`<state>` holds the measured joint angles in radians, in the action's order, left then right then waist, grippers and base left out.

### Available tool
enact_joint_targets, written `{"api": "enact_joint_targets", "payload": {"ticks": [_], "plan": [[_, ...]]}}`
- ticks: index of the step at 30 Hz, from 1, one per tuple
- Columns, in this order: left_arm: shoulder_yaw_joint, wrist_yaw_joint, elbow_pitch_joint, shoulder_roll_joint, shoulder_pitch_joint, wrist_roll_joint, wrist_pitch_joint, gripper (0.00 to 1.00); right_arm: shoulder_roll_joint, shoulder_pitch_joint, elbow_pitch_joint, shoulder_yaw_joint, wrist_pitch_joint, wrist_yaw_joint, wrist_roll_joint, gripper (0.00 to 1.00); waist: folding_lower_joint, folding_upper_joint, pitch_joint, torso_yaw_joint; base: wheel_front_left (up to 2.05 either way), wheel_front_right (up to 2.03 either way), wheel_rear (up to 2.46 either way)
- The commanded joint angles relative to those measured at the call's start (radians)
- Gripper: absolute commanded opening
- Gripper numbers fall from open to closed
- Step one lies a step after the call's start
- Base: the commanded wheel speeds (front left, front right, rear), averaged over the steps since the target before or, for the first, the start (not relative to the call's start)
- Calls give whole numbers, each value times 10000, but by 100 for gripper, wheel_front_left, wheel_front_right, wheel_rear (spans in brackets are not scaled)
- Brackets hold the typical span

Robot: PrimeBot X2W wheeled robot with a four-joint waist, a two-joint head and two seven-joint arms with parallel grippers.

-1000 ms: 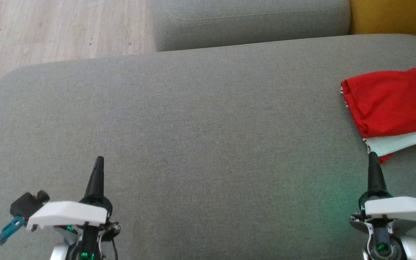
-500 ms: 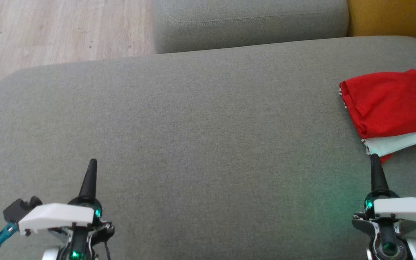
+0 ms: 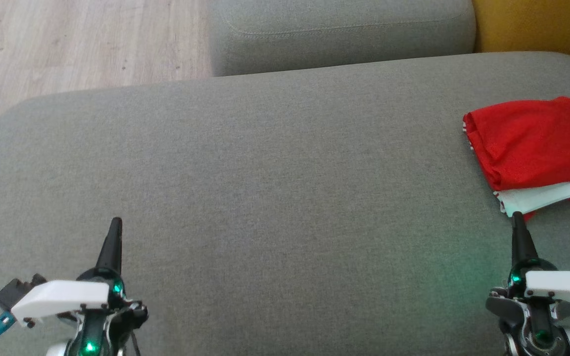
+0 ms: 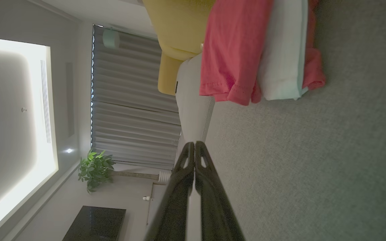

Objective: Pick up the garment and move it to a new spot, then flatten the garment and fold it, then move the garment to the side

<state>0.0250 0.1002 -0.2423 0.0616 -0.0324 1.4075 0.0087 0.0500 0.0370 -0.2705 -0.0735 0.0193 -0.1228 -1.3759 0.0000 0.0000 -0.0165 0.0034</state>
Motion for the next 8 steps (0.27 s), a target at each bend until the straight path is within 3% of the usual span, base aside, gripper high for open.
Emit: {"api": "enact_joint_targets", "payload": {"ticks": [1,8], "plan": [[-373,104,251,182,-600,280,99,0,217,606,312,127,96,-66,-325,0,0,0,8,-2,0,0,0],[-580,172,163,180,-642,983,310,0,216,632,299,45,304,-70,-1087,0,0,0,51,-13,0,0,0]]}}
